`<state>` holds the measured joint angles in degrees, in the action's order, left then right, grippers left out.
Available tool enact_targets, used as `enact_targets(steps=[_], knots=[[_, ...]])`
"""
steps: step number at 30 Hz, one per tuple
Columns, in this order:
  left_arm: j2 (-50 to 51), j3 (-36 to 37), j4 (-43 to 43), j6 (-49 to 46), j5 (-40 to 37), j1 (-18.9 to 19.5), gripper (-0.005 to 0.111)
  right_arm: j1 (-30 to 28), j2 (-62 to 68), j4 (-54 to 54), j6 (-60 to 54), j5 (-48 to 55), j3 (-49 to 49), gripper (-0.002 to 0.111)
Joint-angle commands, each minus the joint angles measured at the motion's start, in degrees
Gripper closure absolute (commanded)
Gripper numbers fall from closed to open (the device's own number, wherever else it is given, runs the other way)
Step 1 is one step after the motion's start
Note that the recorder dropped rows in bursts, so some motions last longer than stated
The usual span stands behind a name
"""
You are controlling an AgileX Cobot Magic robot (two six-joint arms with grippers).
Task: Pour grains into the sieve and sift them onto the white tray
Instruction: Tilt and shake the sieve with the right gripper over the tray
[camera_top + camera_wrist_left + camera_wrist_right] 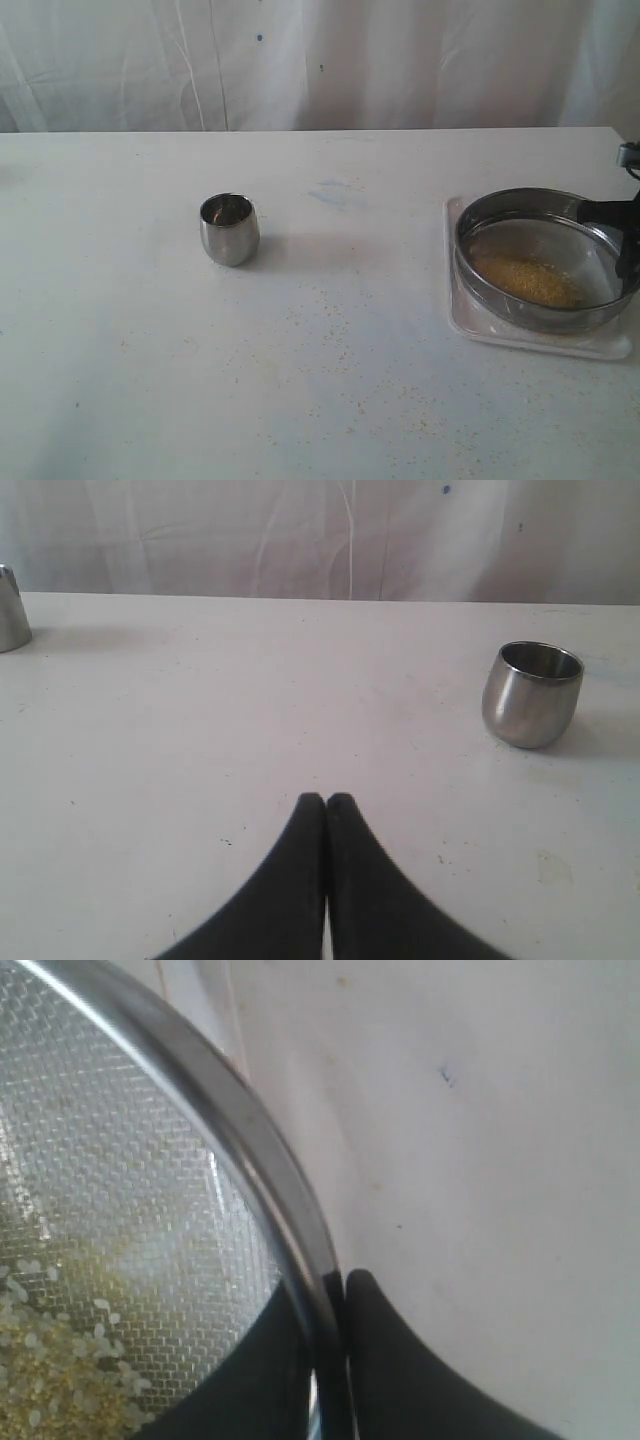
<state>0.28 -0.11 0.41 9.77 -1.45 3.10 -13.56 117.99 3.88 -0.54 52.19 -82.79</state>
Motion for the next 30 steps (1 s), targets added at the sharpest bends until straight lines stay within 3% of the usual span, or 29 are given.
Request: enact_targets(steps=[1,4,7,19,30], knots=[[-0.28,0.11,0.04,0.55,0.47,-0.45,0.107,-0.23,-1.75,-0.73,-0.45,-2.11,0.01,0.108],[-0.28,0.11,0.04,0.55,0.47,-0.45,0.107,-0.88,-1.63,1.07,-1.38,-2.87,-2.09,0.108],[-0.28,0.11,0.04,0.55,0.47,-0.45,0.107,-3.47,-1.63,6.17,-6.03,3.54,-6.48,0.108],[-0.28,0.11,0.04,0.55,0.47,-0.45,0.107,-5.94,-1.11,17.74,-11.77,8.35,-5.66,0.108],[-0.28,0.11,0.04,0.55,0.47,-0.45,0.107,-8.45,3.22,18.17,-14.69,12.49,-5.66,0.108]])
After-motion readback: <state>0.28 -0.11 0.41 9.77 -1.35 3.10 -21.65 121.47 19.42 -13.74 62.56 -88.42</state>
